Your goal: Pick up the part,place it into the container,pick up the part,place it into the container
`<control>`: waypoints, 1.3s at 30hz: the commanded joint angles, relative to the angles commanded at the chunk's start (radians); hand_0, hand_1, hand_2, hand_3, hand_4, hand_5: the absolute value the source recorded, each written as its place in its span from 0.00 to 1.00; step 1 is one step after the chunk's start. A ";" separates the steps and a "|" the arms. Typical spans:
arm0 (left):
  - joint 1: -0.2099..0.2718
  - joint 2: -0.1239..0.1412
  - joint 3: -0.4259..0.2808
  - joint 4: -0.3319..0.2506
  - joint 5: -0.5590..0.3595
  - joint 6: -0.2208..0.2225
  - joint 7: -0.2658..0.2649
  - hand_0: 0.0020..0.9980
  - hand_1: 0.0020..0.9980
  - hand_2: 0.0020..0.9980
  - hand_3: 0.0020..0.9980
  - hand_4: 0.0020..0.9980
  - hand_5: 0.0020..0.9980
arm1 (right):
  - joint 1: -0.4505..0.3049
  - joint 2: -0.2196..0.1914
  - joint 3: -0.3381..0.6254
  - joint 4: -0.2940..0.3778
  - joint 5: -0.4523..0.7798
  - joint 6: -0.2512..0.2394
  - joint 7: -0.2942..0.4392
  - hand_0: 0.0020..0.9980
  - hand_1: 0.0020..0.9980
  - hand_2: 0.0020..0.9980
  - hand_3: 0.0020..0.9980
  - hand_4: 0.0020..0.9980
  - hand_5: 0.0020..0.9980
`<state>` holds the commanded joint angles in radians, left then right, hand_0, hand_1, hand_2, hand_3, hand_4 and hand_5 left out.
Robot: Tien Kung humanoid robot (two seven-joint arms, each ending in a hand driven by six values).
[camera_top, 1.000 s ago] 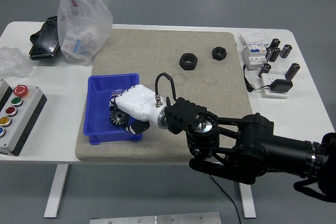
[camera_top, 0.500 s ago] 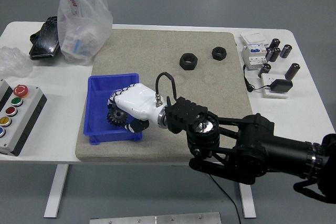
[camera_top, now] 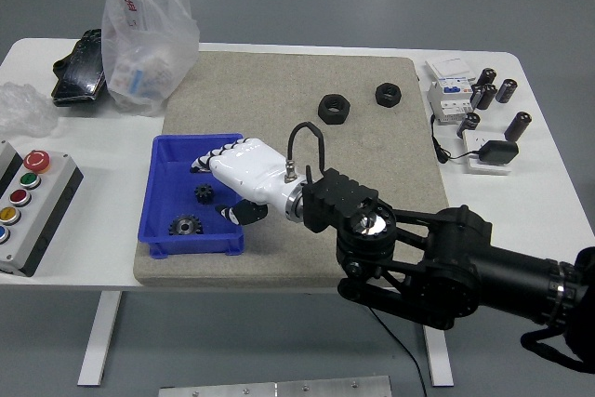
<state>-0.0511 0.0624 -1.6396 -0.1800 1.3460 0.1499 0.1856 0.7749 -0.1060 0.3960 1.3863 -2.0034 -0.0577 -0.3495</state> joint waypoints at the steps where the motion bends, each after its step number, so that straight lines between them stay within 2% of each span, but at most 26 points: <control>1: 0.000 -0.001 0.000 0.000 0.000 0.000 0.000 0.74 0.70 0.70 0.75 0.76 0.52 | -0.015 -0.006 0.022 0.008 0.006 -0.015 0.004 0.76 0.80 0.83 0.79 0.62 0.12; 9: 0.006 -0.006 0.002 0.000 -0.004 0.000 0.000 0.74 0.70 0.70 0.75 0.76 0.52 | -0.159 -0.058 0.254 0.057 0.101 -0.159 0.086 0.73 0.79 0.82 0.77 0.62 0.12; 11: 0.005 -0.008 0.004 0.000 -0.006 0.000 -0.002 0.74 0.70 0.70 0.75 0.76 0.52 | -0.203 -0.071 0.322 0.056 0.151 -0.203 0.129 0.73 0.79 0.82 0.77 0.62 0.12; 12: 0.005 -0.008 0.004 0.000 -0.006 0.000 -0.002 0.74 0.70 0.70 0.75 0.76 0.52 | -0.220 -0.073 0.349 0.053 0.172 -0.220 0.147 0.69 0.76 0.79 0.74 0.67 0.18; 15: 0.004 -0.009 0.005 0.000 -0.003 0.000 -0.002 0.74 0.70 0.70 0.75 0.76 0.52 | -0.274 -0.075 0.432 0.043 0.239 -0.255 0.193 0.69 0.76 0.79 0.74 0.67 0.18; 18: 0.001 -0.010 0.003 0.000 0.005 -0.002 -0.002 0.74 0.70 0.70 0.75 0.76 0.52 | -0.329 -0.078 0.511 0.048 0.296 -0.274 0.228 0.70 0.76 0.79 0.74 0.67 0.19; 23: -0.001 -0.012 0.006 0.000 0.010 -0.006 -0.015 0.74 0.70 0.70 0.75 0.76 0.52 | -0.433 -0.107 0.635 0.071 0.368 -0.307 0.283 0.70 0.75 0.78 0.73 0.67 0.20; 31: 0.007 -0.012 0.015 0.000 0.013 -0.009 -0.015 0.75 0.70 0.70 0.75 0.76 0.52 | -0.590 -0.130 0.809 0.057 0.488 -0.336 0.345 0.69 0.76 0.79 0.73 0.68 0.20; 39: -0.006 -0.002 0.012 0.000 0.020 -0.013 -0.023 0.75 0.70 0.70 0.75 0.76 0.53 | -0.613 -0.128 0.840 0.048 0.521 -0.339 0.356 0.69 0.76 0.79 0.73 0.66 0.21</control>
<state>-0.0566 0.0607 -1.6274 -0.1800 1.3658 0.1371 0.1626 0.1616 -0.2341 1.2362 1.4339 -1.4826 -0.3970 0.0069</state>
